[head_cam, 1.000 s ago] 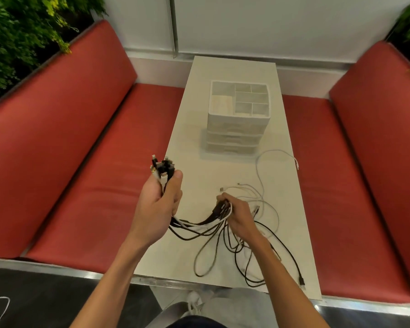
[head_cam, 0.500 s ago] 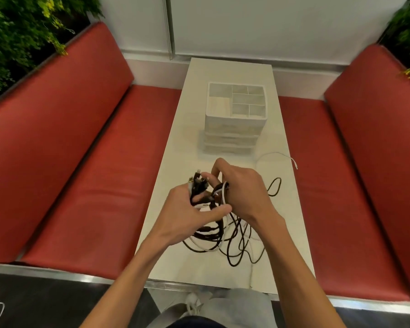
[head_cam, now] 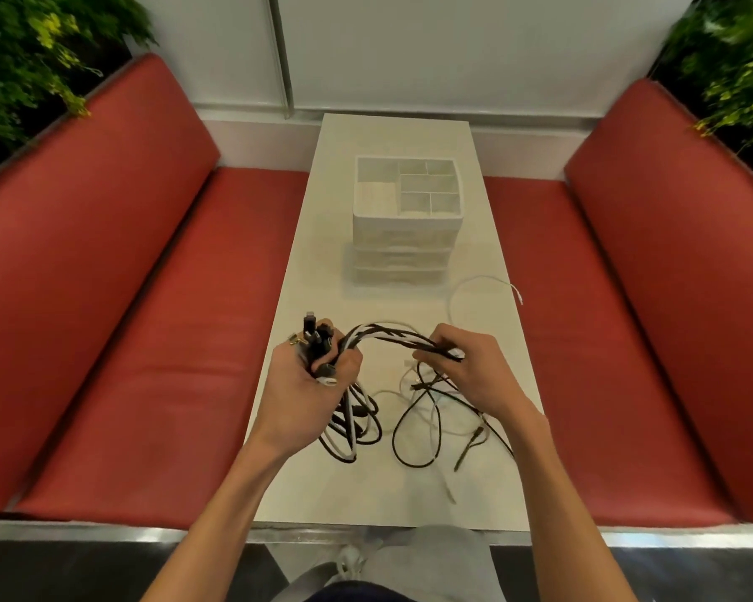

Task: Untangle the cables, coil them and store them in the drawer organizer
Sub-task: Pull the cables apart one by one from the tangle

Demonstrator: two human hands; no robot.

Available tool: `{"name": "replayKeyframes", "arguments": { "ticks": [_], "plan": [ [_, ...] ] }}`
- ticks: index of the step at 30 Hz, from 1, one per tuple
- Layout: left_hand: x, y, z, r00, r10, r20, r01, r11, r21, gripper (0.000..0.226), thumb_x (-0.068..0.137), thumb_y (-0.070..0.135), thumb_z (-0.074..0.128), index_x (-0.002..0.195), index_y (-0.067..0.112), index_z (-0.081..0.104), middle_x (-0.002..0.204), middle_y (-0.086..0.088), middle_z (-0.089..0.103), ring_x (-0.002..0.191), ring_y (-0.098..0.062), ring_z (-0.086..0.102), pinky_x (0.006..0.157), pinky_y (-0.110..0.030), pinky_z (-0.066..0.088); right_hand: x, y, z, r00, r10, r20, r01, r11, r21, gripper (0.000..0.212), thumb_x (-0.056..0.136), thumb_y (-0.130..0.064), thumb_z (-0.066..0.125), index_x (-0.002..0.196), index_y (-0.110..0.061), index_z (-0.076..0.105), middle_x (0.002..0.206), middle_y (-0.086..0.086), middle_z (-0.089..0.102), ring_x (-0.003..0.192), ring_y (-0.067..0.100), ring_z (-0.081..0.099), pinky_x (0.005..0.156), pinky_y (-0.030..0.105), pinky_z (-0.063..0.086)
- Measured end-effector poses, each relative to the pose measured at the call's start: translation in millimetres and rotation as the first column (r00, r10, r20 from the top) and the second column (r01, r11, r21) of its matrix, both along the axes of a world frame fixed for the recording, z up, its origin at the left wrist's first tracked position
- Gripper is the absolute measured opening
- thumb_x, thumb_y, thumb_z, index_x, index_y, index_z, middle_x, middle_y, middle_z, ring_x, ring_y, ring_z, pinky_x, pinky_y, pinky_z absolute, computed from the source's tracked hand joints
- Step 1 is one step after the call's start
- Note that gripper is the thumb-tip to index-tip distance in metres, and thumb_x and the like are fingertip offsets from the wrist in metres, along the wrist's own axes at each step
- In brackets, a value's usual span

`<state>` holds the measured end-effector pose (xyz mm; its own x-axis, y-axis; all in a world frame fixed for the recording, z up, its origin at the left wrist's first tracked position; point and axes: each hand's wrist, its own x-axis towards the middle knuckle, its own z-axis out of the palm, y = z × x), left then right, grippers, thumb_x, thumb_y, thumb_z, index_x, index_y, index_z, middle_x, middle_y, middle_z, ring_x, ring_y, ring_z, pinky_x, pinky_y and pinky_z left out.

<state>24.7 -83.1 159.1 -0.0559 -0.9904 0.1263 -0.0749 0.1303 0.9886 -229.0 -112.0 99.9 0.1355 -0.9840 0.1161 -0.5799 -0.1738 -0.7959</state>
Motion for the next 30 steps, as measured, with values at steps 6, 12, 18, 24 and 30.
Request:
{"name": "replayKeyframes", "arguments": {
  "ticks": [6,12,18,24,30],
  "plan": [
    [5,9,-21,0.935,-0.060,0.349,0.040,0.997,0.064,0.048,0.088,-0.005,0.067,0.063,0.029,0.045,0.053,0.019,0.048,0.052,-0.004,0.043,0.055,-0.015,0.035,-10,41,-34,0.984,-0.117,0.134,0.101,0.987,0.124,0.029,0.094,-0.026,0.083,0.076,-0.023,0.062,0.064,0.002,0.057,0.057,0.010,0.049,0.057,0.025,0.038],
    [16,7,-69,0.761,-0.278,0.586,0.212,0.960,0.181,0.034,0.083,0.010,0.070,0.069,0.033,0.049,0.064,0.021,0.060,0.058,-0.003,0.051,0.056,-0.022,0.037,-6,78,-104,0.993,-0.118,0.017,0.109,0.957,0.269,0.049,0.098,-0.067,0.055,0.069,-0.027,0.057,0.064,-0.010,0.060,0.064,0.006,0.055,0.066,0.034,0.042],
    [15,15,-120,0.492,-0.463,0.737,0.239,0.886,0.397,0.019,0.083,0.039,0.068,0.102,0.037,0.065,0.095,0.017,0.073,0.090,-0.014,0.071,0.074,-0.034,0.057,9,101,-160,0.957,-0.048,-0.285,0.179,0.871,0.457,0.079,0.105,-0.078,0.020,0.069,-0.020,0.059,0.067,-0.008,0.065,0.068,0.012,0.060,0.073,0.039,0.048],
    [24,23,-155,0.588,-0.429,0.686,0.146,0.890,0.432,0.017,0.089,0.030,0.065,0.106,0.031,0.069,0.101,0.016,0.077,0.100,-0.012,0.075,0.086,-0.039,0.061,24,105,-173,0.871,0.016,-0.491,0.192,0.909,0.371,0.045,0.112,-0.058,0.031,0.085,-0.028,0.050,0.085,-0.007,0.063,0.084,0.024,0.066,0.066,0.038,0.045],
    [35,13,-140,0.783,-0.188,0.593,-0.030,0.941,0.337,0.012,0.095,0.016,0.078,0.093,0.028,0.076,0.090,0.023,0.077,0.092,0.012,0.069,0.080,-0.013,0.049,15,72,-146,0.874,-0.090,-0.478,0.233,0.940,0.250,0.038,0.103,-0.056,0.042,0.097,-0.027,0.067,0.094,-0.009,0.073,0.087,0.019,0.068,0.072,0.039,0.057]
  ]
}}
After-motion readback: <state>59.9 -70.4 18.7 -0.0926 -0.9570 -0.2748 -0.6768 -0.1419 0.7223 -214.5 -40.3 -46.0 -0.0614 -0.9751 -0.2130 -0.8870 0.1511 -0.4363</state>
